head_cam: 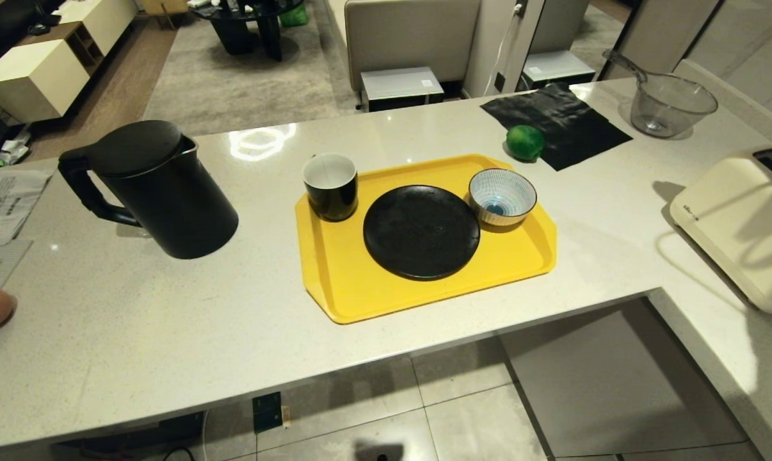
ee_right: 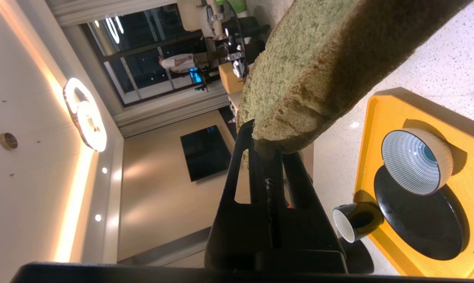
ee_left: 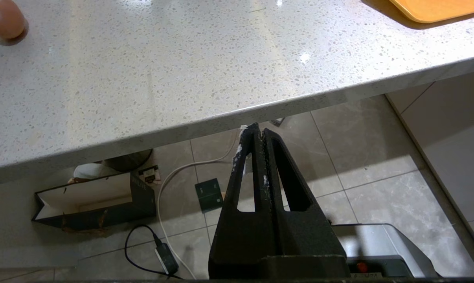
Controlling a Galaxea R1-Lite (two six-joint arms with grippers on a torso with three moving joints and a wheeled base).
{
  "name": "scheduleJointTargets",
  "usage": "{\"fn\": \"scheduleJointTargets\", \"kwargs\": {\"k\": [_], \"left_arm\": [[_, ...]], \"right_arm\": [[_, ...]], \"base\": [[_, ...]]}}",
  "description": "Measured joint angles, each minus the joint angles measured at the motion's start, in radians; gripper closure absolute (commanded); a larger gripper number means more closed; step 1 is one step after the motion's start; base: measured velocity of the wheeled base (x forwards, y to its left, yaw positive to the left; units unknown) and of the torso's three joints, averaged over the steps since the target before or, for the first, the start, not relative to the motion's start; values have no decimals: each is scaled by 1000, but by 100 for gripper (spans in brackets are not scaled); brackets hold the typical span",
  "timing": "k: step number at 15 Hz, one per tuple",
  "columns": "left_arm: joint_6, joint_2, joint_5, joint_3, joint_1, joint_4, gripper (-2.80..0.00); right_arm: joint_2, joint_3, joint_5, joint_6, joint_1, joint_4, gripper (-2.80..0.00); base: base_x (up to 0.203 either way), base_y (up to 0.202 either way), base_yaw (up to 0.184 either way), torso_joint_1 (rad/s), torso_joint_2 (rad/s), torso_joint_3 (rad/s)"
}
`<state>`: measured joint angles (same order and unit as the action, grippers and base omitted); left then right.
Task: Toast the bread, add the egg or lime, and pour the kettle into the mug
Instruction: Put the bread slices in the toaster
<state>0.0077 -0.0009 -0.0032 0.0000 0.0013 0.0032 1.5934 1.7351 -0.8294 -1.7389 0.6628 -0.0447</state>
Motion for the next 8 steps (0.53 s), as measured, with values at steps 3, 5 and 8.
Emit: {"fn": "scheduleJointTargets", "kwargs": {"k": [3, 5, 8], "left_arm": [[-1, 0, 1, 0, 0, 0, 0], [-1, 0, 1, 0, 1, 0, 0], [1, 0, 1, 0, 1, 0, 0]], "right_arm": [[-6, -16, 0, 25, 0, -1, 0], [-11, -29, 0, 35, 0, 0, 0], [-15, -33, 0, 37, 0, 0, 0]], "base": [[0, 0, 0, 0, 0, 0], [0, 0, 0, 0, 0, 0], [0, 0, 0, 0, 0, 0]]}}
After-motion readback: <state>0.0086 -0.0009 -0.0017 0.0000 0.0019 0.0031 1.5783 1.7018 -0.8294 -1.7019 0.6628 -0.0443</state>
